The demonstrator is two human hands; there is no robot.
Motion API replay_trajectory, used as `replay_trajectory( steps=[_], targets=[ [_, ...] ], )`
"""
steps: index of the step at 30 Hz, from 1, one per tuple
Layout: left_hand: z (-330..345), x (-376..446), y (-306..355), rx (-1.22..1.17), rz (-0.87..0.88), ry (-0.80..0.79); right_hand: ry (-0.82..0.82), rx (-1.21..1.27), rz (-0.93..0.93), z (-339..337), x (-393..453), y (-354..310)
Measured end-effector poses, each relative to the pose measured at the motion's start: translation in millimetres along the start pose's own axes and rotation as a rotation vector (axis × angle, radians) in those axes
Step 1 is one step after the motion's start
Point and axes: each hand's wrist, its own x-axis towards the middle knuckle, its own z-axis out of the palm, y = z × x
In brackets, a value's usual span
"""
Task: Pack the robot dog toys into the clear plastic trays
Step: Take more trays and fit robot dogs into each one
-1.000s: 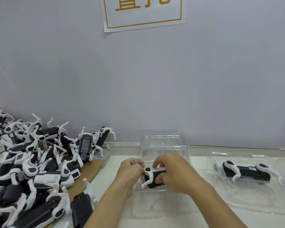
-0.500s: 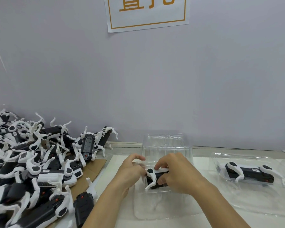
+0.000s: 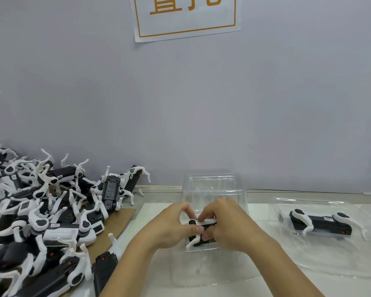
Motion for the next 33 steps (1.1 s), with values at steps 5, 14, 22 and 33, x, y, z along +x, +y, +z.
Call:
replay_trajectory(
  steps=[5, 14, 22, 33],
  targets=[
    [2, 0, -2, -0.006, -0.025, -0.004, 0.003, -0.025, -0.016, -5, -1, 1],
    [2, -1, -3, -0.013, -0.046, -0.023, -0.076, -0.109, 0.127, -68, -20, 14],
    [0, -1, -4, -0.017, -0.046, -0.025, -0.024, -0.124, 0.063, -56, -13, 7],
    [2, -3, 2, -0.009, -0.045, -0.024, 0.075, -0.103, 0.135, -45, -9, 8]
  ],
)
